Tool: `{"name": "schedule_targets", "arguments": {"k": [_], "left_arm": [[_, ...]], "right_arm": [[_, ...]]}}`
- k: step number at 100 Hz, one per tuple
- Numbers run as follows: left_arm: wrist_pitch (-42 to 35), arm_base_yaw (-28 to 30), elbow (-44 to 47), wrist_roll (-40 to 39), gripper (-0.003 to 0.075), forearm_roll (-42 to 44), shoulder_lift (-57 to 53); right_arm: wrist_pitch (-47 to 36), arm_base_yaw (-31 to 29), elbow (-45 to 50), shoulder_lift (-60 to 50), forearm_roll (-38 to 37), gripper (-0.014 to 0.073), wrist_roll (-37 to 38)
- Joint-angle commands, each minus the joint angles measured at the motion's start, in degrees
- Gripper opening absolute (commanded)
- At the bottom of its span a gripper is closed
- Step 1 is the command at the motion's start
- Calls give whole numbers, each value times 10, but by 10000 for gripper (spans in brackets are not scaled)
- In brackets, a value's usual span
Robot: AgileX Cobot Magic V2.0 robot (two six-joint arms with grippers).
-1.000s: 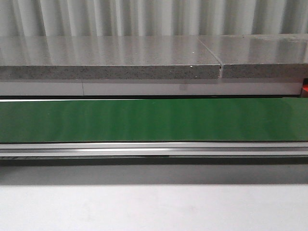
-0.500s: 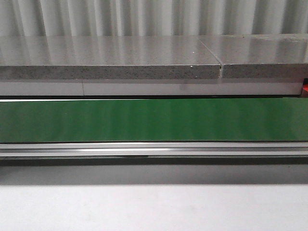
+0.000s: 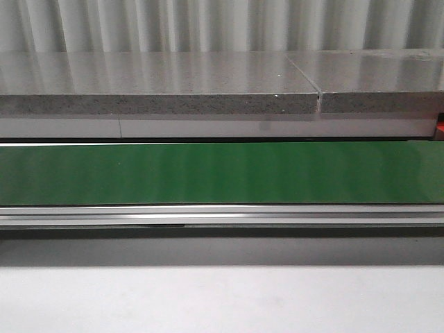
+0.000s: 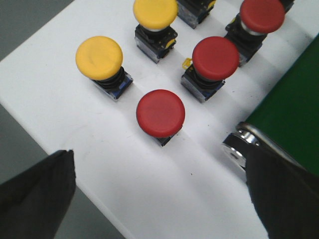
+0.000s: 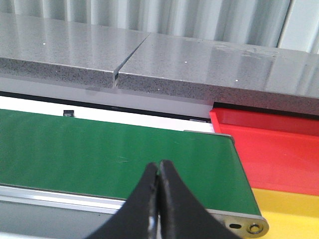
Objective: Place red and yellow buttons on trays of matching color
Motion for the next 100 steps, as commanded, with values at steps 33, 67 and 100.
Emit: {"name": "schedule_targets", "arguments": {"k": [33,67,100], "left_arm": [[-69,48,-15,53,637,0,86],[-130,48,-15,53,637,-5,156],[-159,48,-15,49,637,-5,205]], "right_arm": [[-46,-1,-3,-8,-4,-68,-2],[-46,-1,-3,-8,-4,-68,-2],[-46,-1,-3,-8,-4,-68,-2]]}}
